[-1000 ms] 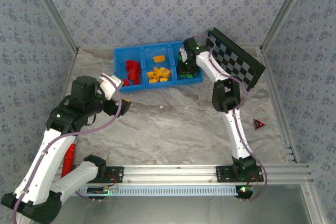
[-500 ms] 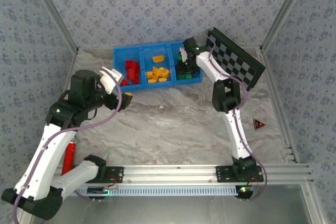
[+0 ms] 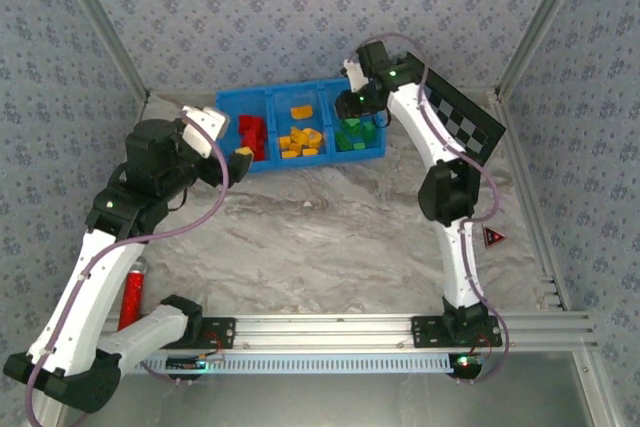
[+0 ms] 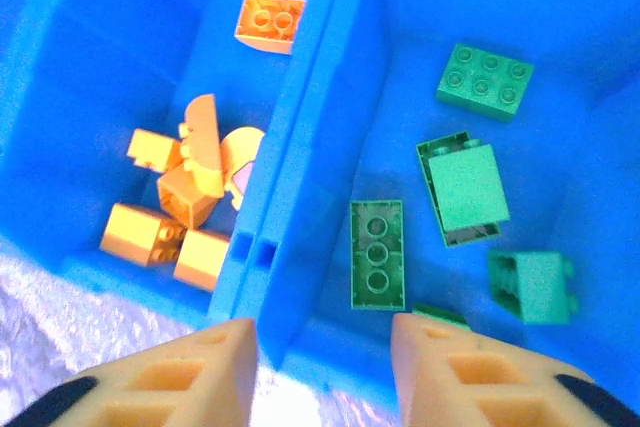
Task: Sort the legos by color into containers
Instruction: Reset both arms
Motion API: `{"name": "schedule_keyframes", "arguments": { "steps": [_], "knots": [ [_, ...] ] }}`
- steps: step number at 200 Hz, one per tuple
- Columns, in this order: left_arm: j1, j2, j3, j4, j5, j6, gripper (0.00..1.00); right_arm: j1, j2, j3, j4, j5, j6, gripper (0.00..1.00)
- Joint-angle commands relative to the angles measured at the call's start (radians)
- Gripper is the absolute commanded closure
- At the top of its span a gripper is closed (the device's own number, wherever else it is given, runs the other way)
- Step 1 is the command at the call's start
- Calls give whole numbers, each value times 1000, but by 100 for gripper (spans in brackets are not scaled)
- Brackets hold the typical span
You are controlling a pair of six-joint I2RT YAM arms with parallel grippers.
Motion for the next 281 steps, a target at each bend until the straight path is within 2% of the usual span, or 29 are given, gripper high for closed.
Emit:
{"name": "schedule_keyframes", "arguments": {
  "steps": [1,25,52,58,78,110,155,206,234,257,267,281],
  "knots": [
    [9,-31,-15,119,-118,17,1,4,-197,-137,-66,59,-111,49],
    [93,-46,-79,197,-118,-66,1,0,-485,-501,36,183,-111,20],
    [195,-36,-214,277,-119,-198,1,-20,-801,-906,185,326,-74,8],
    [204,-30,-248,292,-141,-210,1,-28,-863,-980,216,337,-73,0],
    [216,-2,-359,345,-227,-218,1,-51,-1032,-1197,308,356,-73,0],
    [224,118,-467,458,-382,-207,1,-121,-1149,-1337,293,341,-13,0],
    [244,239,-727,895,-450,-196,1,-151,-1223,-1489,418,316,19,0],
    [309,379,-926,1343,-381,-198,1,-163,-1333,-1652,530,371,45,0],
    [411,474,-909,1418,-195,-275,1,-171,-1367,-1730,612,364,68,0],
    [415,600,-904,1540,-130,-249,1,-172,-1396,-1776,673,385,90,0],
    [414,574,-879,1441,-124,-254,1,-173,-1410,-1794,700,407,97,0],
    [415,588,-877,1460,-108,-242,1,-174,-1425,-1821,747,433,95,0]
  ]
}}
